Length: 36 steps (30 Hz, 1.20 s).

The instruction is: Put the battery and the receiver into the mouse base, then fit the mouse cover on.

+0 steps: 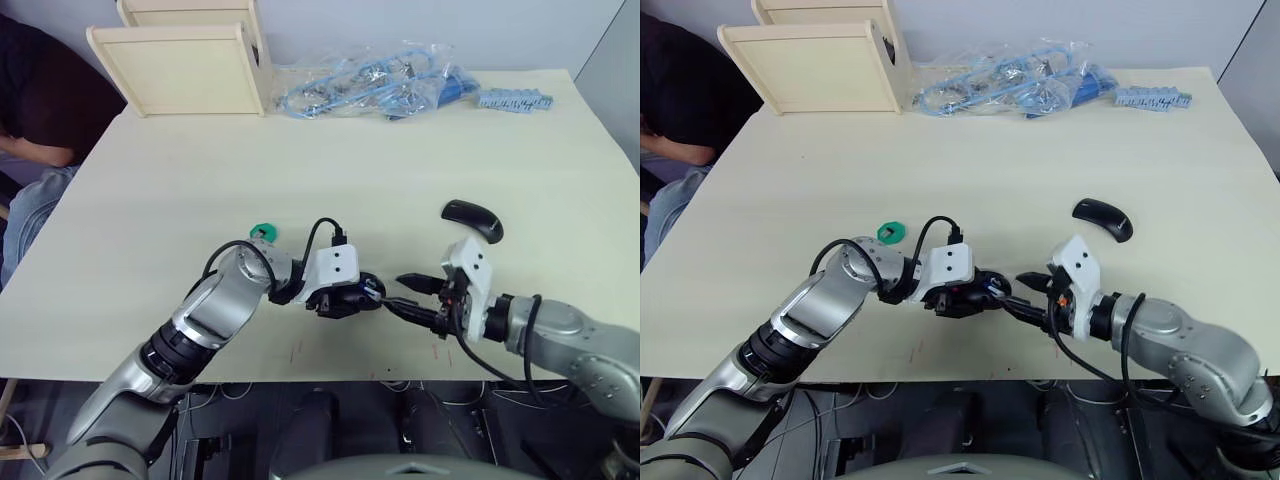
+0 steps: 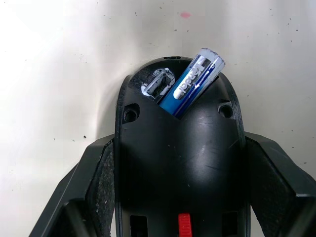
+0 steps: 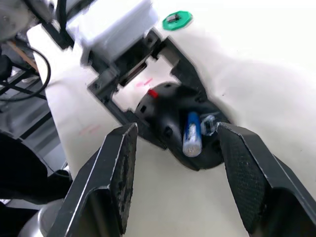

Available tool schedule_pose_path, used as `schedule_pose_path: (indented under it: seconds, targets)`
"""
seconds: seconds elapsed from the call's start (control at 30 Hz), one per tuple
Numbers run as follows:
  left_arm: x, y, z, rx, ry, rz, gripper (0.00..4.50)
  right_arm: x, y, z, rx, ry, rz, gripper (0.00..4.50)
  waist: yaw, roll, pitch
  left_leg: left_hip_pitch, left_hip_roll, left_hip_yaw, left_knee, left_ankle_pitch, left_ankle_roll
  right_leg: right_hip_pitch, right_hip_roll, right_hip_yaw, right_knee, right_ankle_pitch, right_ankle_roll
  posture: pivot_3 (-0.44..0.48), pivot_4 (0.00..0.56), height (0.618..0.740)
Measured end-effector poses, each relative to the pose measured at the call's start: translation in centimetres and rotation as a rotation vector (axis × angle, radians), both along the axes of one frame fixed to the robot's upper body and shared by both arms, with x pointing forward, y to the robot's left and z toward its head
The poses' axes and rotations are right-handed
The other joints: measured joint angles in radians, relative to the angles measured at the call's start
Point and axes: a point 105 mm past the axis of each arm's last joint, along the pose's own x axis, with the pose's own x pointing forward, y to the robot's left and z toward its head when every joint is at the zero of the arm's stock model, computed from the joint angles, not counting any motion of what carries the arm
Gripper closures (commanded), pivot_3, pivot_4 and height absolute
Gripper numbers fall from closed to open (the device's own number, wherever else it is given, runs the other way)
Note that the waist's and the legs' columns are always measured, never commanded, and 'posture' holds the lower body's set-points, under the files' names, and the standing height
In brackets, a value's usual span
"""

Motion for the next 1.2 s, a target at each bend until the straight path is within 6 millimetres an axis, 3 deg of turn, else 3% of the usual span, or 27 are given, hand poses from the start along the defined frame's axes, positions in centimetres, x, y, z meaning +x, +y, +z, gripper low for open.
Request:
schedule_pose_path:
  seconds: [0.03,0.1,0.33,1.2]
  targets:
    - [0.0,0.0,0.0,0.0,0.0,0.0,1.51,0.1,0.0,-0.2,0.004,-0.008,0.002,3.42,0.0,0.0,0.0,0.0,0.0,0.0,0.0,0.0,0.0,0.0,0.0,0.0,0.0,0.0,0.0,0.0,0.15,0.74]
    - [0.0,0.0,0.0,0.0,0.001,0.001,1.51,0.7,0.4,-0.9,0.038,-0.051,-0.007,4.45,0.0,0.0,0.0,0.0,0.0,0.0,0.0,0.0,0.0,0.0,0.0,0.0,0.0,0.0,0.0,0.0,0.15,0.74]
    - [-0.1,0.1,0.0,-0.002,0.003,0.004,1.51,1.4,1.3,-1.4,0.071,-0.145,0.009,4.45,0.0,0.0,0.0,0.001,0.0,0.0,0.0,0.0,0.0,0.0,0.0,0.0,0.0,0.0,0.0,0.0,0.15,0.74]
    - [-0.1,0.4,-0.4,0.005,0.024,0.03,1.51,2.9,3.0,-5.6,-0.019,-0.155,0.013,4.45,-0.004,-0.002,-0.01,0.006,0.0,0.002,-0.001,0.0,0.0,0.003,0.001,0.003,0.002,0.0,0.0,0.0,0.15,0.74]
